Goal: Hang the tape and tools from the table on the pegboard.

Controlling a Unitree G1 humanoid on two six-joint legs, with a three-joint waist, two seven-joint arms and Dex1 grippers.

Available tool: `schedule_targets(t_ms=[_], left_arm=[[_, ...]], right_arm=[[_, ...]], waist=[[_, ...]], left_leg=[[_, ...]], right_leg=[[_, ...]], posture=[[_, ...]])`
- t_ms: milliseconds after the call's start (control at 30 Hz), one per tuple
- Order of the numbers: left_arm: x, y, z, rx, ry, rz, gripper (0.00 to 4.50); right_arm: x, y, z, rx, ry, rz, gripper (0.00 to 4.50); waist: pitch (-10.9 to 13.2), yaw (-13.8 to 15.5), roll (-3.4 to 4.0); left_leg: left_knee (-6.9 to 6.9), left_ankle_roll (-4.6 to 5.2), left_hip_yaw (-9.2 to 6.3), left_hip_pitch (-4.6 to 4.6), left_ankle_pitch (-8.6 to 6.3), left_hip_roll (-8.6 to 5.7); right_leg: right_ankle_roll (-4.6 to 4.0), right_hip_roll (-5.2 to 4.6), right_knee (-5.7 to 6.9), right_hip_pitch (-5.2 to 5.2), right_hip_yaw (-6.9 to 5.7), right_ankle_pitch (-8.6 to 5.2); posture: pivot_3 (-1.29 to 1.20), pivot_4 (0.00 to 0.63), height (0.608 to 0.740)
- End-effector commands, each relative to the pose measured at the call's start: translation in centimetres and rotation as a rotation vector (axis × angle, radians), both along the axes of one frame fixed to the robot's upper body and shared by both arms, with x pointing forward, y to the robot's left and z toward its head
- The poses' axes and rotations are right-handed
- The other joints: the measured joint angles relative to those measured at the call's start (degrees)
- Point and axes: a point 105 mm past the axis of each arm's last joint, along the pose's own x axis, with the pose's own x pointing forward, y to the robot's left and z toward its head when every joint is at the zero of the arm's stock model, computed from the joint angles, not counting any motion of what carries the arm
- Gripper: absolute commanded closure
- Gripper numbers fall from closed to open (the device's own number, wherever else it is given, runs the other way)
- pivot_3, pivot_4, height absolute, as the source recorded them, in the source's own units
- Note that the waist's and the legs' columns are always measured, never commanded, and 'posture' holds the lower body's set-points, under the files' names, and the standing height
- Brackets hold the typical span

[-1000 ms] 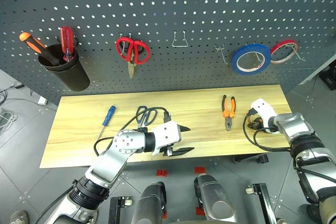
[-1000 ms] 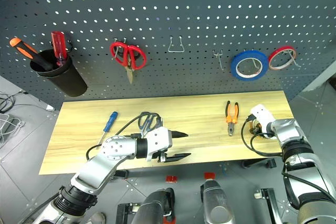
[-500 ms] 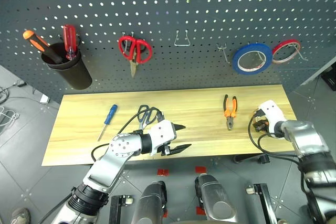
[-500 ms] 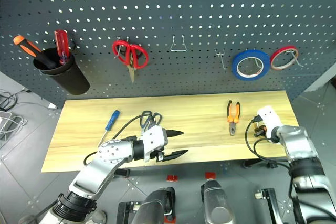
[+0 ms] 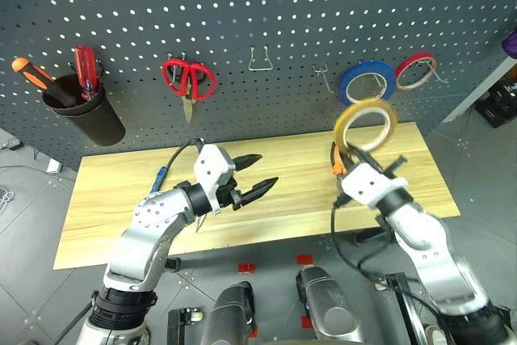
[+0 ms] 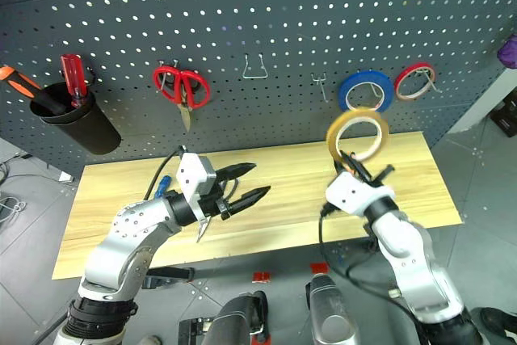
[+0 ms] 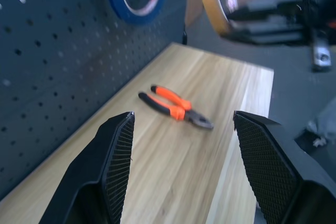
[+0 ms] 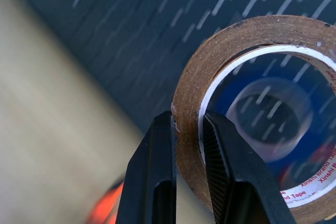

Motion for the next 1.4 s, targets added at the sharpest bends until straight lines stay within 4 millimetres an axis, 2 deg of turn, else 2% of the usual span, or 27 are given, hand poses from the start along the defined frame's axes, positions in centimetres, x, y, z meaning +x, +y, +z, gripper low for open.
schedule_targets(t_ms=[33,233,333,433,500,600,733,833,933,1067,1167,1300,1400], left_arm=[[-0.9,0.0,1.1,-0.012,-0.026,-0.024,1.30],[-1.1,-0.3,1.2,0.027,-0.045,-0.050,1.30],[-0.9,-0.1,1.0,0.045,-0.040,-0.039,1.30],[-0.7,0.6,0.3,0.071,-0.026,-0.010,1.30],[-0.7,1.4,-0.5,0.115,-0.016,0.009,1.30],[-1.2,2.9,-2.5,0.256,-0.017,0.000,1.30],[-2.3,4.0,-4.8,0.378,0.005,-0.053,1.30],[-3.2,3.9,-5.9,0.420,0.027,-0.109,1.30],[-3.5,3.5,-6.1,0.416,0.031,-0.123,1.30],[-3.6,3.0,-6.2,0.408,0.034,-0.132,1.30],[-3.7,2.9,-6.2,0.411,0.037,-0.136,1.30],[-3.6,2.9,-6.2,0.414,0.037,-0.136,1.30],[-3.5,2.8,-6.2,0.416,0.035,-0.137,1.30]], right_arm=[[2.2,1.7,0.9,-0.018,-0.067,0.074,4.06],[6.6,3.5,0.9,-0.043,-0.064,0.118,4.06],[8.3,3.5,0.3,-0.033,-0.004,0.099,4.06],[8.2,2.9,-0.2,0.026,0.045,0.097,3.09],[7.5,2.3,-1.2,0.071,0.112,0.083,2.45],[6.3,0.6,-4.2,0.295,0.365,-0.053,1.39],[4.7,-0.6,-7.4,0.524,0.622,-0.277,0.03],[4.8,-0.8,-8.8,0.598,0.707,-0.438,0.03],[6.2,-0.9,-9.3,0.676,0.756,-0.536,0.03],[8.6,-0.9,-9.5,0.707,0.780,-0.590,0.03],[10.1,-2.0,-9.7,0.706,0.773,-0.652,0.03],[11.6,-3.1,-10.0,0.700,0.772,-0.700,0.03],[12.1,-2.7,-11.0,0.692,0.836,-0.693,0.03]], waist=[[-0.01,0.00,-0.03],[-0.01,-0.03,-0.03],[-0.01,-0.04,-0.03],[-0.01,0.05,-0.03],[-0.01,0.10,-0.03],[-0.02,0.22,-0.02],[-0.01,0.16,0.01],[-0.01,0.14,0.02],[-0.01,0.10,0.03],[-0.01,-0.17,0.03],[-0.01,-0.39,0.03],[-0.01,-0.84,0.03],[-0.01,-1.18,0.03]], left_leg=[[-0.01,-0.01,-0.01,-0.01,0.00,0.03],[-0.06,-0.15,0.15,-0.14,0.10,0.06],[-0.04,-0.15,0.24,-0.16,0.10,0.05],[-0.05,-0.15,0.25,-0.18,0.11,0.06],[-0.06,-0.15,0.29,-0.19,0.11,0.08],[-0.11,-0.13,0.34,-0.22,0.09,0.19],[-0.14,0.02,0.43,-0.20,0.00,0.40],[-0.14,0.00,0.47,-0.13,0.01,0.45],[-0.14,0.00,0.48,-0.15,0.01,0.47],[-0.18,0.00,0.53,-0.17,0.01,0.46],[-0.21,0.01,0.57,-0.18,0.01,0.46],[-0.20,0.02,0.67,-0.18,0.01,0.46],[-0.20,0.02,0.70,-0.17,0.01,0.49]], right_leg=[[-0.01,0.02,-0.01,-0.01,-0.02,0.00],[-0.06,0.03,0.01,-0.22,0.07,0.03],[-0.07,0.02,0.01,-0.25,0.14,0.03],[-0.07,0.02,0.01,-0.28,0.15,0.03],[-0.07,0.02,0.01,-0.31,0.18,0.03],[-0.08,0.05,0.02,-0.38,0.16,0.03],[-0.27,0.13,0.05,-0.45,0.18,0.14],[-0.50,0.15,0.05,-0.47,0.19,0.28],[-0.52,0.16,0.04,-0.52,0.19,0.29],[-0.53,0.16,0.02,-0.56,0.17,0.29],[-0.53,0.16,0.01,-0.55,0.14,0.29],[-0.52,0.17,0.03,-0.55,0.17,0.29],[-0.52,0.20,0.04,-0.55,0.19,0.30]], posture=[[-0.36,0.267,0.740],[-0.34,0.263,0.740],[-0.33,0.261,0.740],[-0.33,0.261,0.740],[-0.33,0.263,0.740],[-0.33,0.269,0.740],[-0.34,0.272,0.740],[-0.34,0.274,0.740],[-0.34,0.274,0.740],[-0.33,0.274,0.740],[-0.32,0.274,0.740],[-0.32,0.275,0.740],[-0.32,0.279,0.740]])
